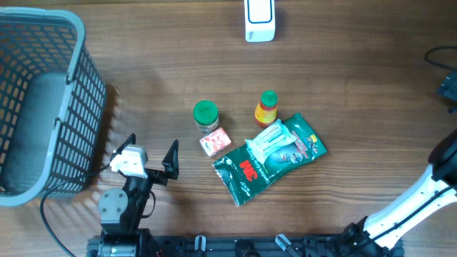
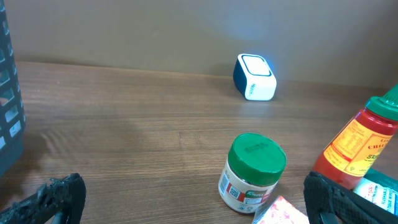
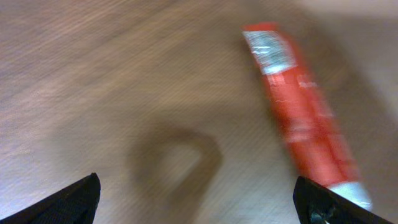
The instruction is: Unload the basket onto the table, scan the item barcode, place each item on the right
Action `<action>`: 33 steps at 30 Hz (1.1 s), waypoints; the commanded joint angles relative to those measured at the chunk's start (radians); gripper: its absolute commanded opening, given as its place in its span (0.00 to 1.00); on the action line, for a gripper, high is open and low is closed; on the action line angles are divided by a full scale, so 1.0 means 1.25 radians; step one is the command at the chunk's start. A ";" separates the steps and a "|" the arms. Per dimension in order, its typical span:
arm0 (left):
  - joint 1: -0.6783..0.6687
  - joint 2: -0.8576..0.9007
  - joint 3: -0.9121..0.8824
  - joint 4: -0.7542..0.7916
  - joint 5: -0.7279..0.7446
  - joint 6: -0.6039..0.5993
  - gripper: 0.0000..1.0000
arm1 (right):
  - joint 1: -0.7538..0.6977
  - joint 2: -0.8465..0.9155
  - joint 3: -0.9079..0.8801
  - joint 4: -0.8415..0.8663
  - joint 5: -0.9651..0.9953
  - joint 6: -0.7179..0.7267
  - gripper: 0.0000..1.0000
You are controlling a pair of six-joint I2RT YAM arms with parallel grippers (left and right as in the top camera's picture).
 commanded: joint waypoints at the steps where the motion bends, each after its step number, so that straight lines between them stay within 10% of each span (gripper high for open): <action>1: -0.003 -0.002 -0.001 -0.006 -0.008 0.016 1.00 | 0.049 -0.085 -0.002 -0.013 -0.214 0.089 1.00; 8: -0.003 -0.002 -0.001 -0.006 -0.008 0.016 1.00 | 0.172 -0.301 -0.002 -0.066 -0.580 0.283 1.00; 17: -0.003 -0.002 -0.001 -0.006 -0.008 0.016 1.00 | 0.459 -0.412 -0.003 -0.251 -0.654 0.429 1.00; 20: -0.003 -0.002 -0.001 -0.006 -0.008 0.016 1.00 | 0.569 -0.406 -0.003 -0.329 -0.552 0.415 1.00; 26: -0.003 -0.002 -0.001 -0.006 -0.008 0.016 1.00 | 0.703 -0.406 -0.003 -0.509 -0.304 0.889 1.00; 33: -0.003 -0.002 -0.001 -0.006 -0.008 0.016 1.00 | 0.748 -0.402 -0.003 -0.511 -0.346 0.910 1.00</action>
